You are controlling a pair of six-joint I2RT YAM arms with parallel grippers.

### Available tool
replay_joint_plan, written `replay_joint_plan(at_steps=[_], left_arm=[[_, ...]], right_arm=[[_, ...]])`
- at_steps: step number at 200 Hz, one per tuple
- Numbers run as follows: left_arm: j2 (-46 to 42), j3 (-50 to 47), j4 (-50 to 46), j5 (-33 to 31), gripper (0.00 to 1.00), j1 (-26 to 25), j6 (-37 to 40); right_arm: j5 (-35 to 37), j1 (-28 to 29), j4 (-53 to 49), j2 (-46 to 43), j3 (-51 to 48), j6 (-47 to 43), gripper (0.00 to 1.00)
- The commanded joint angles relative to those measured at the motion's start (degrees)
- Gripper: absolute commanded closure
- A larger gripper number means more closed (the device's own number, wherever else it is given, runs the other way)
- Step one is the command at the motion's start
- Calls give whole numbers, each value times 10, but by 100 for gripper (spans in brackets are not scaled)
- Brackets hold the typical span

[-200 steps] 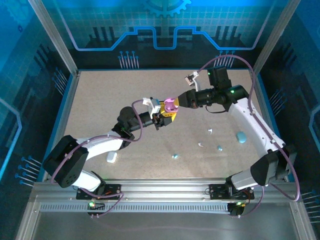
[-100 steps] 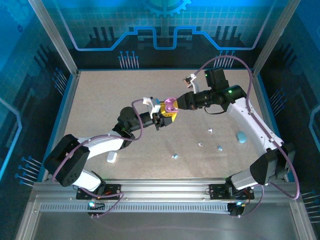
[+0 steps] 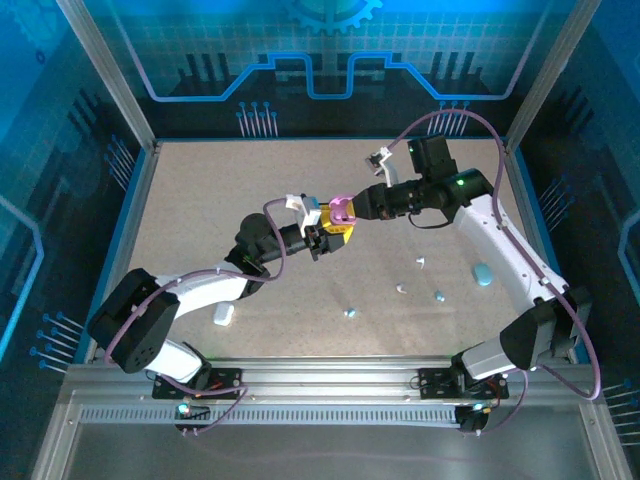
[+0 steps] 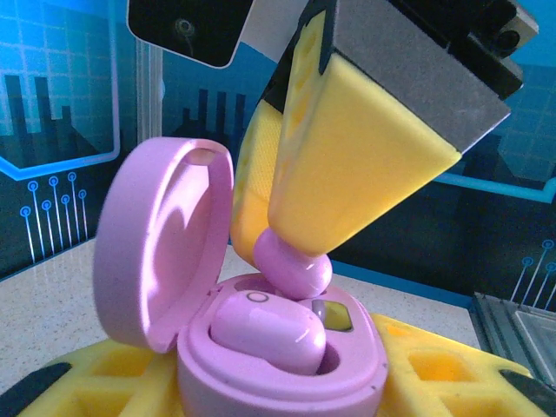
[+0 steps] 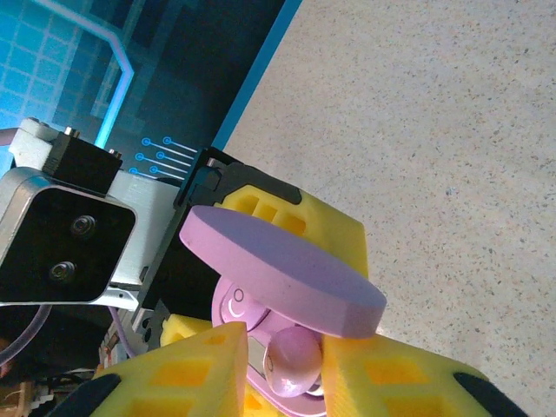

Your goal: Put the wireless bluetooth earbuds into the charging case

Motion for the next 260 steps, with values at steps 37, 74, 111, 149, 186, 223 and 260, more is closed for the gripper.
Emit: replay_joint_plan(at_steps=[37, 74, 111, 149, 186, 223, 260], left_arm=[[-15, 15, 19, 11, 56, 1, 3], [-16, 15, 15, 11, 56, 0, 6], [-19, 13, 6, 9, 56, 0, 15], [-25, 10, -9, 10, 56, -4, 30], [-33, 13, -21, 7, 56, -8, 38], [-38, 14, -25, -5, 56, -8, 35], [-37, 15, -20, -18, 56, -9, 31]], right_arm=[[44, 7, -22, -19, 26, -1, 63], [41, 7, -14, -33, 27, 2, 59], [69, 3, 10, -61, 23, 18, 58], [130, -8, 12, -42, 54, 65, 56], [113, -8, -24, 44, 124, 96, 55], [58, 6, -52, 88, 140, 65, 54], [2, 8, -54, 64, 99, 31, 54]])
